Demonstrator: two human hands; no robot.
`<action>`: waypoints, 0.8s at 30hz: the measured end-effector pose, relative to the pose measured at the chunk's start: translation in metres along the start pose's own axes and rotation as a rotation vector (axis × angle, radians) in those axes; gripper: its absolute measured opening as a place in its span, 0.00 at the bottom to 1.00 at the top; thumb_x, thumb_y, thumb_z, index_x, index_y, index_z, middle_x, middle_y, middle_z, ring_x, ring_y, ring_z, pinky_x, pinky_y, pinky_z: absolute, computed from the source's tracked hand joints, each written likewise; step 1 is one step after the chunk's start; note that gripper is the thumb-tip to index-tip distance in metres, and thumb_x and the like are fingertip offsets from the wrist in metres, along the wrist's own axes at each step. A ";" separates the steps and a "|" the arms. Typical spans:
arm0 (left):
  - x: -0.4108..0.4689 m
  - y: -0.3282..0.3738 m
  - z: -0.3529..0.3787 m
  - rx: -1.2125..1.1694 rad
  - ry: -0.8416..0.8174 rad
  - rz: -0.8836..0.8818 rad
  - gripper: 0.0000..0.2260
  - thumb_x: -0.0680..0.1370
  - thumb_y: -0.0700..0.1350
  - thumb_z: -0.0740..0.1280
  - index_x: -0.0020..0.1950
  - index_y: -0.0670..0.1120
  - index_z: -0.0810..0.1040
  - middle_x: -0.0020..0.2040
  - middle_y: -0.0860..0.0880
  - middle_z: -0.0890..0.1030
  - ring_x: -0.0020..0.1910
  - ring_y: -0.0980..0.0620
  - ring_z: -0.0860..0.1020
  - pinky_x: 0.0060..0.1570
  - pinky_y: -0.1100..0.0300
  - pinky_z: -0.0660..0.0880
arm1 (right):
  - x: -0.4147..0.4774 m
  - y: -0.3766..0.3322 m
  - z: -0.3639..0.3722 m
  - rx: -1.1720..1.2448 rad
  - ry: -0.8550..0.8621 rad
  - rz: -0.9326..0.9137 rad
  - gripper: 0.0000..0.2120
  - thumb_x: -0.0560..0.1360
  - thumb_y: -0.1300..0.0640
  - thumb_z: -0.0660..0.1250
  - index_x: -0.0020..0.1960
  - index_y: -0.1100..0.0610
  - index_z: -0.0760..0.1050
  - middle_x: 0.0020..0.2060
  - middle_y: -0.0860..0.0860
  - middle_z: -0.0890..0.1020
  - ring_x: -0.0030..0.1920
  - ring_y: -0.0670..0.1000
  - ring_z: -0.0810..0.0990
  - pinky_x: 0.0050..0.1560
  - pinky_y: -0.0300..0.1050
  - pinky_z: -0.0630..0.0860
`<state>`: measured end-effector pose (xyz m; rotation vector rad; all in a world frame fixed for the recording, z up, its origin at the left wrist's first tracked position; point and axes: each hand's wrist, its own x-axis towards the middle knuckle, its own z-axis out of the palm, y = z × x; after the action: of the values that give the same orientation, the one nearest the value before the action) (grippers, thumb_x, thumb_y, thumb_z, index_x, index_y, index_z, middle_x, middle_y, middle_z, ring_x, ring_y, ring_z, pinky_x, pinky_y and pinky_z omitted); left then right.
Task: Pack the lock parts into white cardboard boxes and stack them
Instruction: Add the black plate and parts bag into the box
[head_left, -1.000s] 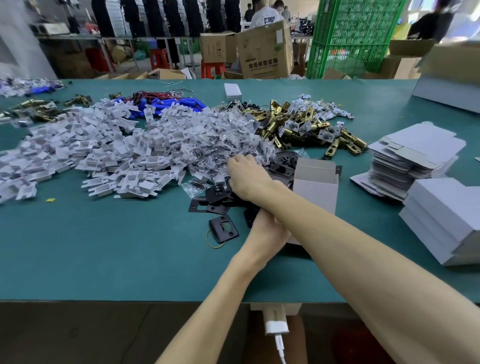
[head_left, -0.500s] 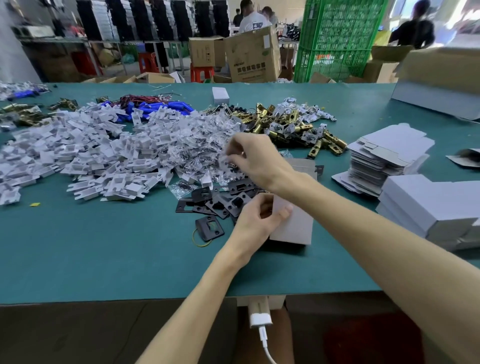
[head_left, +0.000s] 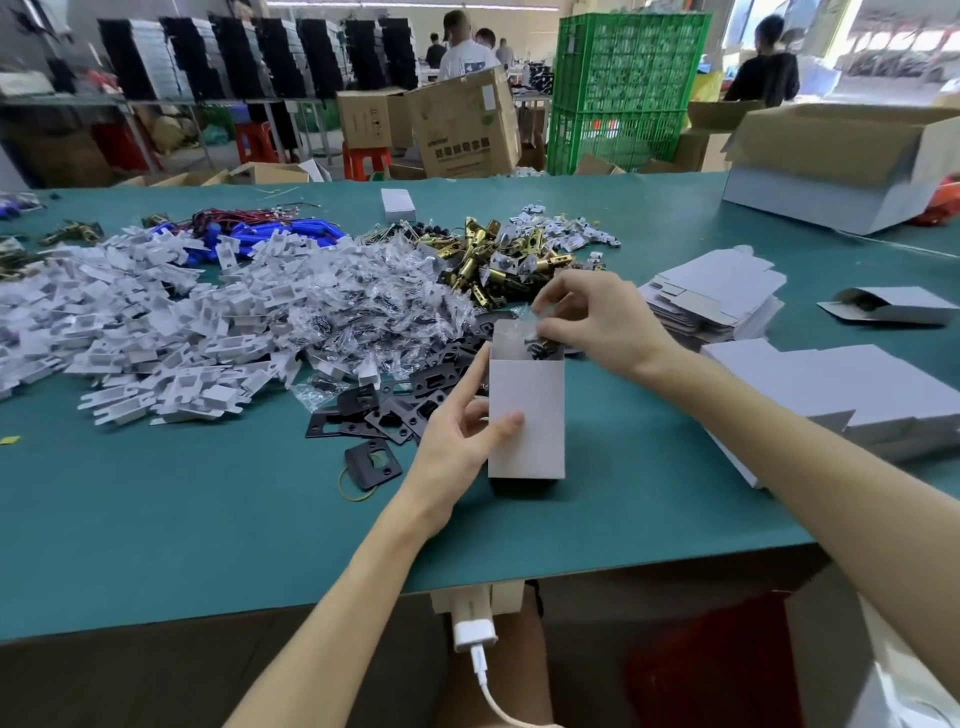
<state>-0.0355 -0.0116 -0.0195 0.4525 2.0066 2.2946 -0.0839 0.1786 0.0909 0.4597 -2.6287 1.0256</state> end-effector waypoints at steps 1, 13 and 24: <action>0.000 -0.001 0.000 0.000 -0.002 0.009 0.37 0.78 0.48 0.74 0.82 0.61 0.61 0.60 0.42 0.85 0.59 0.49 0.83 0.62 0.53 0.80 | -0.001 0.000 0.001 0.000 -0.013 -0.020 0.07 0.74 0.63 0.75 0.51 0.56 0.81 0.42 0.53 0.85 0.43 0.52 0.83 0.46 0.42 0.78; 0.002 -0.005 -0.002 -0.001 -0.004 0.029 0.33 0.79 0.48 0.74 0.78 0.69 0.64 0.58 0.44 0.86 0.57 0.53 0.84 0.56 0.58 0.80 | -0.001 -0.010 0.011 -0.168 -0.070 -0.172 0.06 0.76 0.64 0.71 0.48 0.56 0.86 0.41 0.48 0.86 0.42 0.45 0.81 0.50 0.41 0.79; 0.001 -0.003 0.000 0.040 0.005 0.025 0.34 0.80 0.44 0.73 0.82 0.61 0.62 0.58 0.42 0.86 0.58 0.49 0.84 0.60 0.53 0.81 | -0.009 -0.012 -0.009 -0.299 -0.289 -0.156 0.12 0.83 0.49 0.64 0.49 0.55 0.82 0.37 0.46 0.82 0.40 0.48 0.80 0.43 0.46 0.74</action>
<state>-0.0368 -0.0109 -0.0218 0.4783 2.0637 2.2759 -0.0698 0.1784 0.1010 0.7749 -2.8742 0.5388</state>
